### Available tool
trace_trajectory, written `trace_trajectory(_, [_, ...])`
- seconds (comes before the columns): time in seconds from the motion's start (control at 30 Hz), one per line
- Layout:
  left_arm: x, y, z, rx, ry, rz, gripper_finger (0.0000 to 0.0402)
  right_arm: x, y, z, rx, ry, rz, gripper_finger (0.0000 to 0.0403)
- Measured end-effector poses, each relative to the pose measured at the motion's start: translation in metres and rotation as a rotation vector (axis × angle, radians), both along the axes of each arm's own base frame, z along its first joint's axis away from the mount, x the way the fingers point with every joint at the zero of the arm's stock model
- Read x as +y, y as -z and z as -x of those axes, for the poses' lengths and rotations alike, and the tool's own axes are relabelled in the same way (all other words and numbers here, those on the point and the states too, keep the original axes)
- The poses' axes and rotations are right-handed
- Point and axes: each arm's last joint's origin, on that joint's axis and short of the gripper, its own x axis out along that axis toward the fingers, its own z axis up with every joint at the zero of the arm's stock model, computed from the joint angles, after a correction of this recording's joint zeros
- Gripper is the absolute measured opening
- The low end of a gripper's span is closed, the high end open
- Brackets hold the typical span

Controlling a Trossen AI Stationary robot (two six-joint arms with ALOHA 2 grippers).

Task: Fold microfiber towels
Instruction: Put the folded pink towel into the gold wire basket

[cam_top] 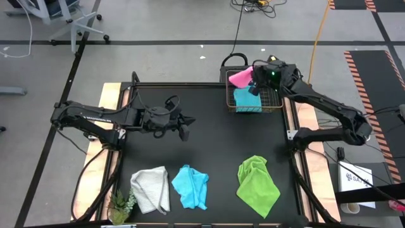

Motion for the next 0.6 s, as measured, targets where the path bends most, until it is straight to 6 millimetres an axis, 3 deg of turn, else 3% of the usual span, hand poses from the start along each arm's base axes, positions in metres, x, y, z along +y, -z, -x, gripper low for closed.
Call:
trace_trajectory(0.3, [0.000,0.000,0.000,-0.006,-0.008,0.016,0.0021,-0.035,0.017,-0.007,-0.072,-0.002,-0.026,0.0000])
trace_trajectory(0.6, [0.000,0.001,0.000,0.005,-0.010,0.019,0.0021,-0.048,0.033,-0.013,-0.056,0.021,-0.056,0.0000])
